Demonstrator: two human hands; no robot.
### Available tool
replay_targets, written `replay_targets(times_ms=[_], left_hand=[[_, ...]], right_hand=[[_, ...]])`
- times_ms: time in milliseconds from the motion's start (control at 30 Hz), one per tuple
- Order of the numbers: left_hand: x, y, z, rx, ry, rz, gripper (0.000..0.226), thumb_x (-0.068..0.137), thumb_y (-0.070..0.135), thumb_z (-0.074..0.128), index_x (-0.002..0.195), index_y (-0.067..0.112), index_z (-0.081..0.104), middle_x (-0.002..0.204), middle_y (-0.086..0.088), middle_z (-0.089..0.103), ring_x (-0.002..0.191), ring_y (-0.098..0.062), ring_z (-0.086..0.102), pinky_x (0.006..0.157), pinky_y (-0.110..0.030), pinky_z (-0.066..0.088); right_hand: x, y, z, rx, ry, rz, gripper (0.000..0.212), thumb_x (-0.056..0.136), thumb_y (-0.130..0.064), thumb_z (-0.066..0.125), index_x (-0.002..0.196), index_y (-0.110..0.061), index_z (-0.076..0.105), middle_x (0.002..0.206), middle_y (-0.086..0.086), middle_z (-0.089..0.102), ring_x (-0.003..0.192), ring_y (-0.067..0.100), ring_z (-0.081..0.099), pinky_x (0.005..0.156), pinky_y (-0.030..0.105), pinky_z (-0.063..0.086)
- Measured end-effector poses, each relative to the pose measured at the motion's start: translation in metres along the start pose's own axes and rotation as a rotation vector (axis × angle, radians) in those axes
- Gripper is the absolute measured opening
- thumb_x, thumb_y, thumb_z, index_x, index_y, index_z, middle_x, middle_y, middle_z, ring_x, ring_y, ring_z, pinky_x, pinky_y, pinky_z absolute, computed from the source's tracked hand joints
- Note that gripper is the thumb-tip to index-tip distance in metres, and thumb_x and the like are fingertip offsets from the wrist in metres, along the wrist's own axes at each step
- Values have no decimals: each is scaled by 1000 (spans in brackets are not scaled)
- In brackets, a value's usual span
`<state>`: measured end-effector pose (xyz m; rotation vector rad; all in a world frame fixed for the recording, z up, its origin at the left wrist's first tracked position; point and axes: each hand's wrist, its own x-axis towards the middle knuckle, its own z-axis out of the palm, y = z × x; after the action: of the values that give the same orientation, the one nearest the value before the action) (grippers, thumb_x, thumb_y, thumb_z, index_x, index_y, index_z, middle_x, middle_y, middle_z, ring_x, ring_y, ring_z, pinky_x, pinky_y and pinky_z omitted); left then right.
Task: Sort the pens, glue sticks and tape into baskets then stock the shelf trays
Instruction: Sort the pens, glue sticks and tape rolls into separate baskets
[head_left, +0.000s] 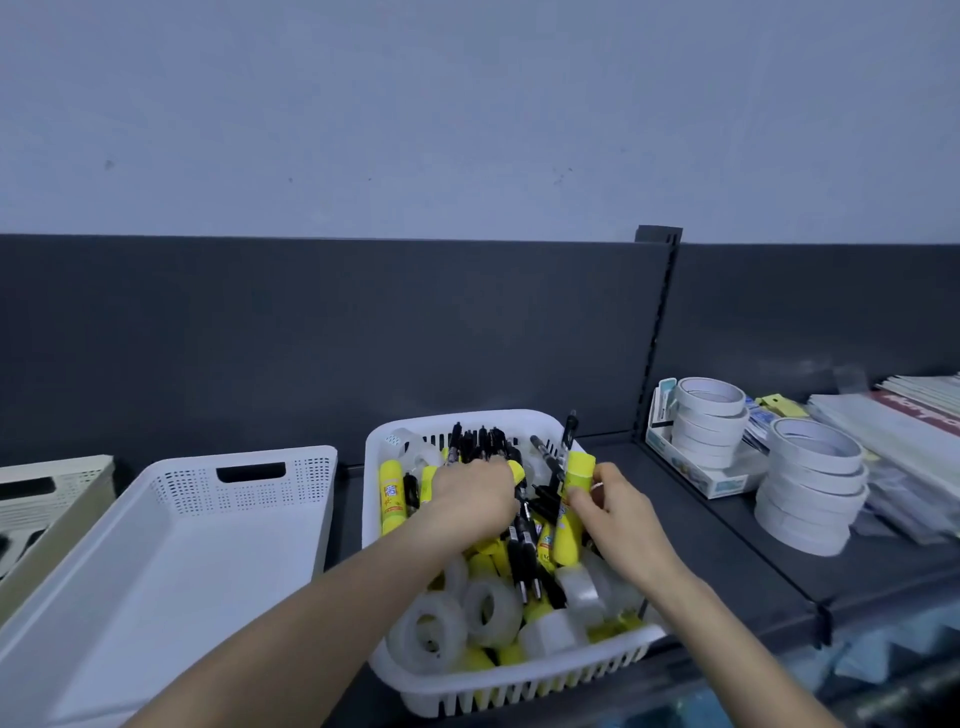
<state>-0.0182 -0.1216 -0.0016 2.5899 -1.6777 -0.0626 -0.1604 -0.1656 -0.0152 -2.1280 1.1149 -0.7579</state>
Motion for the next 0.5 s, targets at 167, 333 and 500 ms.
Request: replay_targets(times_ms=[167,333,500], left_hand=[[3,-3,3,-286,-64,-98,48,90,39,55,120,4,41,119,-12,56,110,-30,54,74,-33,39],[-1,4,3,-514,-97,-160,40,89,27,60,118,3,45,125,-13,48,108,-27,51,80,-33,42],[-7,2,2,-674,-86,-168,25,89,22,60,97,8,40,96,-4,45,90,-19,43,74,-27,35]], right_hand=[[0,0,6,-4,-1,-59,17,93,-23,45,91,-6,46,67,4,49,61,17,43,58,32,33],[-2,-1,6,46,-1,-115,13,95,-23,43,88,-12,43,64,0,45,59,15,41,55,28,31],[-4,0,6,114,-38,-132,9,95,-22,44,95,-13,48,68,1,42,61,14,38,54,22,31]])
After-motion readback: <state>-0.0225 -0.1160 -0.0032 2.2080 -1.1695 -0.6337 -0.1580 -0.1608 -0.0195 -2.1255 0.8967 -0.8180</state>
